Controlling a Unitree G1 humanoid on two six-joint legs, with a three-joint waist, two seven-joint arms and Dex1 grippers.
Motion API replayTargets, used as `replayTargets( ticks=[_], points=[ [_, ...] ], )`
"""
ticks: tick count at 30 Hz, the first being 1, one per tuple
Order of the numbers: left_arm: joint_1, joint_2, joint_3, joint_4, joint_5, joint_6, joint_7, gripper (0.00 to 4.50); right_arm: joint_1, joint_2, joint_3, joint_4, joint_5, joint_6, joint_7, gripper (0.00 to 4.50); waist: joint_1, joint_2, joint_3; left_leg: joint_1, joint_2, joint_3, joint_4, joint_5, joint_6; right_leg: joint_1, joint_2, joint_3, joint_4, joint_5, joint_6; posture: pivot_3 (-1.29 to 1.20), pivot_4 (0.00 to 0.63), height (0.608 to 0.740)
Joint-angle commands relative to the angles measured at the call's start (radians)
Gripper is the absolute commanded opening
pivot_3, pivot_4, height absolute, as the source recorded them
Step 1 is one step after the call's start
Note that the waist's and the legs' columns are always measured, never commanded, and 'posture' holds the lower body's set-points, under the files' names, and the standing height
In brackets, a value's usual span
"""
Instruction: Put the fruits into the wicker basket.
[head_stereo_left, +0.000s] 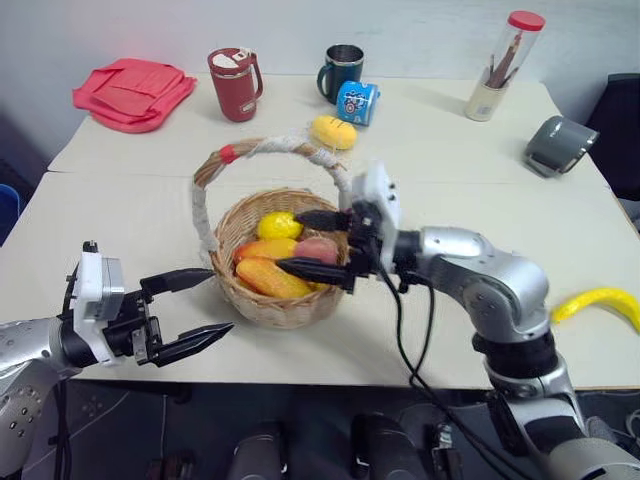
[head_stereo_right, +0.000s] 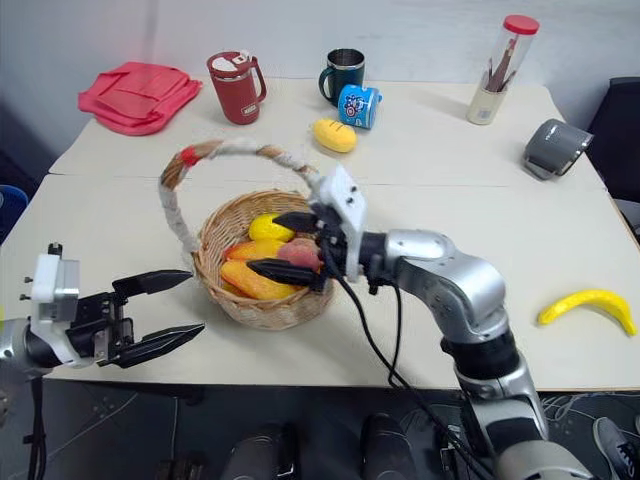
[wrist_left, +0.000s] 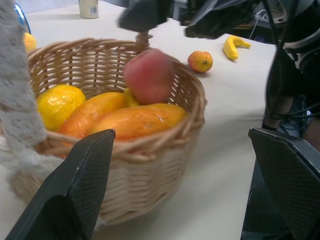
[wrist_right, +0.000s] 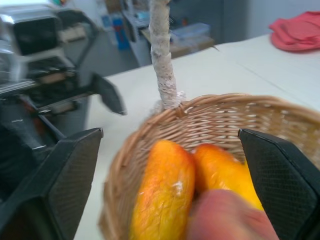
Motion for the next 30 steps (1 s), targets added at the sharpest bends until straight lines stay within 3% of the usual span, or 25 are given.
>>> replayTargets(
  ticks=[1, 4, 7, 10, 13, 18, 21, 25, 30],
  points=[
    [-0.016, 0.003, -0.006, 0.017, 0.009, -0.024, -0.019, 4.5, 0.117, -0.096, -0.167, -0.111, 0.103, -0.093, 0.138, 4.49, 0.007, 0.0, 0.0, 0.0, 0.0, 0.0, 0.0, 0.0, 0.0, 0.001, 0.0, 0.0, -0.001, 0.0, 0.0, 0.0, 0.15, 0.74],
    [-0.044, 0.004, -0.032, 0.042, 0.019, -0.034, -0.036, 4.5, 0.266, -0.185, -0.297, -0.154, 0.122, -0.134, 0.167, 4.49, 0.011, 0.0, 0.0, 0.001, 0.0, 0.002, 0.0, -0.001, 0.001, 0.001, 0.0, 0.001, -0.003, 0.001, 0.001, 0.0, 0.15, 0.74],
    [-0.095, 0.009, -0.068, 0.089, 0.029, -0.041, -0.062, 4.5, 0.488, -0.268, -0.451, -0.149, -0.023, -0.303, 0.199, 4.49, 0.023, 0.0, 0.0, 0.002, 0.001, 0.003, 0.0, 0.0, 0.0, 0.001, 0.001, 0.001, -0.006, 0.001, 0.001, 0.0, 0.15, 0.74],
    [-0.142, 0.012, -0.107, 0.132, 0.028, -0.03, -0.085, 4.5, 0.608, -0.18, -0.62, -0.048, -0.171, -0.596, 0.106, 4.49, 0.024, -0.001, 0.0, 0.002, 0.001, 0.01, 0.0, 0.0, 0.0, 0.001, 0.001, 0.002, -0.007, 0.001, 0.001, 0.0, 0.15, 0.74],
    [-0.186, 0.01, -0.148, 0.16, 0.038, -0.03, -0.107, 4.5, 0.796, -0.175, -0.704, 0.09, -0.294, -0.836, 0.184, 4.49, 0.025, -0.002, -0.001, 0.004, 0.001, 0.013, 0.001, 0.0, 0.0, 0.001, 0.002, 0.004, -0.006, 0.001, 0.002, 0.0, 0.15, 0.74],
    [-0.226, 0.009, -0.173, 0.193, 0.053, -0.035, -0.121, 4.5, 1.035, -0.14, -0.808, 0.193, -0.269, -0.943, 0.236, 4.49, 0.02, -0.001, -0.001, 0.005, 0.002, 0.013, 0.0, 0.0, -0.001, 0.001, 0.003, 0.007, -0.006, 0.001, 0.002, 0.0, 0.15, 0.74],
    [-0.222, 0.007, -0.171, 0.188, 0.057, -0.038, -0.12, 4.5, 1.124, -0.122, -0.833, 0.265, -0.265, -0.992, 0.247, 4.49, 0.015, -0.001, -0.001, 0.017, 0.003, 0.013, -0.004, -0.001, -0.002, 0.01, 0.005, 0.011, -0.009, 0.001, 0.002, 0.0, 0.15, 0.74],
    [-0.194, -0.001, -0.153, 0.16, 0.054, -0.04, -0.104, 4.5, 1.138, -0.135, -0.793, 0.296, -0.257, -1.022, 0.268, 4.49, 0.005, 0.0, -0.001, 0.024, 0.007, 0.012, -0.004, -0.006, -0.003, 0.017, 0.008, 0.013, -0.013, 0.001, 0.002, 0.0, 0.15, 0.74],
    [-0.16, -0.015, -0.136, 0.129, 0.065, -0.063, -0.077, 4.5, 0.847, -0.237, -0.621, 0.328, -0.262, -0.902, 0.252, 4.49, -0.023, 0.001, 0.0, 0.027, 0.009, 0.013, -0.004, -0.006, -0.004, 0.017, 0.011, 0.018, -0.013, 0.002, 0.0, 0.0, 0.15, 0.74]
  ],
)
